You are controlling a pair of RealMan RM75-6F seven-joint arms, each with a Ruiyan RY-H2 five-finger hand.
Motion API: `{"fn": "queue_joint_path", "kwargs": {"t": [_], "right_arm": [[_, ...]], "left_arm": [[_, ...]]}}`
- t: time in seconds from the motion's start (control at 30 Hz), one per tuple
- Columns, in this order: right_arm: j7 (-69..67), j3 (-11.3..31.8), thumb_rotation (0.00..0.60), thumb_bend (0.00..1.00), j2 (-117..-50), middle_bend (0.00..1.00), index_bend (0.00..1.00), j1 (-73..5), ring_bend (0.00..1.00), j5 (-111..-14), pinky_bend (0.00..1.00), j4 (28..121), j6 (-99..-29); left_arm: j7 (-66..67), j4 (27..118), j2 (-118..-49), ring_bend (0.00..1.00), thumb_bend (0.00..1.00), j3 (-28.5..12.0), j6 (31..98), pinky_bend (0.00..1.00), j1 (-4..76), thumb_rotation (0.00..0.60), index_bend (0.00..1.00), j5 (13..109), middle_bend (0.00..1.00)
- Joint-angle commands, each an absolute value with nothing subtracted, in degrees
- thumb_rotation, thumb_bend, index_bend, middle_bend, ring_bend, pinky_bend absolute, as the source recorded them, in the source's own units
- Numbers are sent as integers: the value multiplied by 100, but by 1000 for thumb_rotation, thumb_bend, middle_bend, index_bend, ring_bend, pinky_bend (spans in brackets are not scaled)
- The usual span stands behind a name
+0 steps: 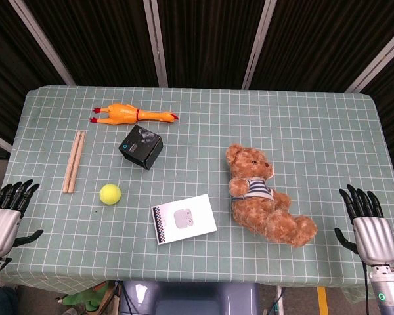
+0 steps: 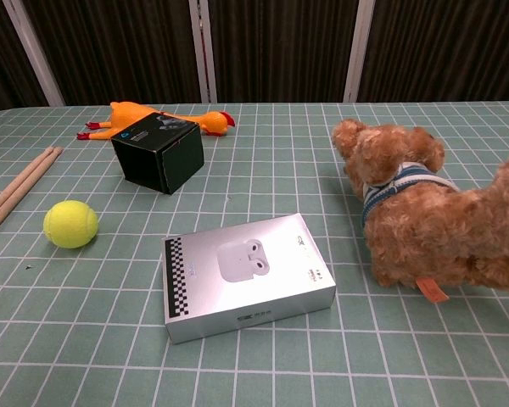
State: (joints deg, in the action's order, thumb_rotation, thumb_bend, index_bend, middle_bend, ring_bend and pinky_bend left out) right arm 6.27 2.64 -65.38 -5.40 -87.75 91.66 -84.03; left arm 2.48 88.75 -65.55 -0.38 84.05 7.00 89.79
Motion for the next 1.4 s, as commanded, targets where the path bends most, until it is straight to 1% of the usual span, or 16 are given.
{"fn": "queue_joint_path", "kwargs": {"t": [0.03,0.23,0.33,0.4,0.43,0.47,0.53,0.57,0.67,0.77,0.93,1.0,1.17,1.4], "right_arm": [[632,257,600,342,-6541,0,0,-534,0,-8778,0,9161,-8409],[643,240,600,342,-6527,0,0,-498,0,-8802,0,9164,-8467],[624,248,600,342,-6513,0,0,-478,0,-8799,0,9188,-8506],[617,244,600,342,-6502,0,0,-453,0,-8809,0,9196,-8550],[616,242,600,342,-6494,0,0,-443,0,-8811,0,9198,-8564],[605,239,600,342,-6480,0,0,-432,0,-8816,0,9207,-8581],[564,245,600,343,-6451,0,0,-412,0,-8827,0,9231,-8623],[541,251,600,343,-6435,0,0,-402,0,-8832,0,9245,-8650],[512,246,600,342,-6397,0,0,-380,0,-8848,0,9253,-8683],[492,260,600,342,-6382,0,0,-381,0,-8815,0,9273,-8663],[525,251,600,343,-6391,0,0,-404,0,-8813,0,9268,-8604],[527,255,600,342,-6393,0,0,-414,0,-8796,0,9268,-8574],[528,269,600,342,-6388,0,0,-429,0,-8787,0,9283,-8555],[477,271,600,342,-6362,0,0,-432,0,-8787,0,9286,-8545]], "left_arm": [[243,8877,-6553,0,92,-33,8437,0,688,600,57,9003,26],[305,8856,-6586,0,92,-30,8270,0,765,600,56,8966,26],[358,8825,-6622,0,92,-22,8136,0,832,600,60,8954,43],[367,8763,-6679,9,108,-7,8022,36,915,600,89,9008,103],[358,8719,-6721,34,148,2,7978,77,955,600,133,9044,173],[390,8656,-6789,75,203,10,7938,135,999,600,199,9095,258],[505,8519,-6956,145,283,52,7819,223,1080,600,310,9170,380],[561,8458,-7037,173,301,73,7735,275,1123,600,355,9186,426],[694,8268,-7242,211,307,143,7390,360,1268,600,410,9169,488],[783,8005,-7486,251,307,110,7154,408,1402,600,454,9086,541],[793,7692,-7778,278,307,130,6862,443,1536,600,501,9002,584],[800,7603,-7852,279,308,150,6760,445,1580,600,509,8983,587],[767,7380,-8057,281,309,109,6473,446,1763,600,511,8905,585],[227,7216,-8278,301,308,67,6114,446,2121,600,491,8982,585]]}}
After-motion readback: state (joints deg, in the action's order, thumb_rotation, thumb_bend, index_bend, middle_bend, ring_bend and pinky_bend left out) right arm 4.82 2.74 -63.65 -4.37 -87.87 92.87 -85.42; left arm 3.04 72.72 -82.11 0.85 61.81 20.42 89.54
